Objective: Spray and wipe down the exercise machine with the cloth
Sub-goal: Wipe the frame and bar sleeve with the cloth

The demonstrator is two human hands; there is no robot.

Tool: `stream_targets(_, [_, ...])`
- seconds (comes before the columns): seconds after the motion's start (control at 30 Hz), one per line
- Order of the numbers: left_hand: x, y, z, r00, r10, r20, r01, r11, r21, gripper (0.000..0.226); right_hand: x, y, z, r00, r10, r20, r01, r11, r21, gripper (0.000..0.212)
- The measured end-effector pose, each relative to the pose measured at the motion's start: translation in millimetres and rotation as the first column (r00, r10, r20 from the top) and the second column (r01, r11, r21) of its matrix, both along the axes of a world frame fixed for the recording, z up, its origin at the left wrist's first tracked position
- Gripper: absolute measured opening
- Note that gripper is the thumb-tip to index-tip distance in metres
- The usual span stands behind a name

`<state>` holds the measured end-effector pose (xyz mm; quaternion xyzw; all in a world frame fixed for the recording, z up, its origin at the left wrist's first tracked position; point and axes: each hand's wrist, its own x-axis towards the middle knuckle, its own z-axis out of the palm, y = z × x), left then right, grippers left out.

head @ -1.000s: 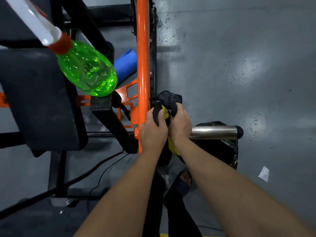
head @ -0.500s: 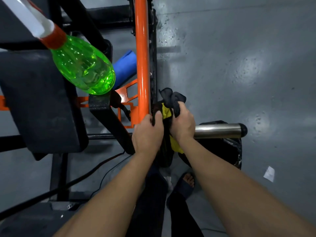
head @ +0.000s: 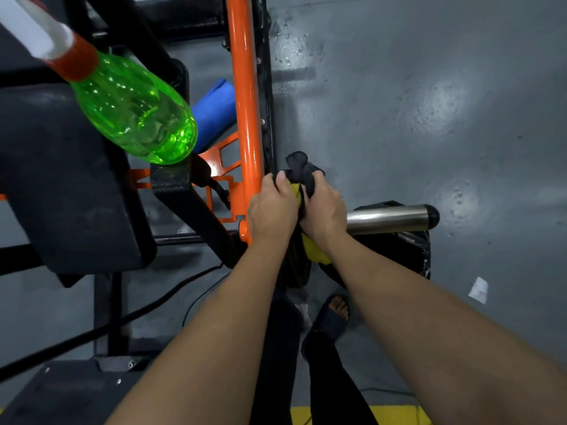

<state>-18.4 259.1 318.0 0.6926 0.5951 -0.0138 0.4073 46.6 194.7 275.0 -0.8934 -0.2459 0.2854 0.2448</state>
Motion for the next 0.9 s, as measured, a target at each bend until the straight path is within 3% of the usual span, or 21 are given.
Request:
stream_targets(0.2, [-32,-42,2,0.977,0.039,0.211,-0.073,0.985,0.154,0.050,5,6,0,0.996,-0.080,-0.035,0.077,0.994,-0.083,0.012])
stream_targets(0.33, [-42,-56,-6,0.966,0.054,0.252,-0.105,0.976,0.192,0.051,17,21,-1,0.970,-0.226,-0.089,0.204,0.956,-0.212,0.023])
stream_targets(0.43, [-42,-61,-9,0.976,0.049,0.213,-0.099,0.969,0.229,0.050,17,23,1,0.965,-0.264,-0.010,0.258,0.949,-0.182,0.027])
stream_targets(0.6, [-41,-58,-6,0.974,0.052,0.222,-0.103,0.969,0.223,0.049,2,-9,-3,0.987,0.056,0.152,-0.079,0.985,0.152,0.038])
stream_targets(0.7, [-46,-60,-8,0.963,0.052,0.265,-0.107,0.975,0.197,0.050,-1,-24,-9,0.949,0.126,0.289,-0.188,0.962,0.200,0.050])
stream_targets(0.8, [-48,-64,-14,0.954,0.065,0.291,-0.127,0.971,0.202,0.054,2,-10,-3,0.992,0.078,0.098,-0.081,0.996,0.025,0.037])
stream_targets(0.9, [-54,-69,-20,0.954,0.066,0.292,-0.123,0.975,0.184,0.058,18,18,-2,0.978,-0.194,-0.078,0.167,0.949,-0.266,0.043])
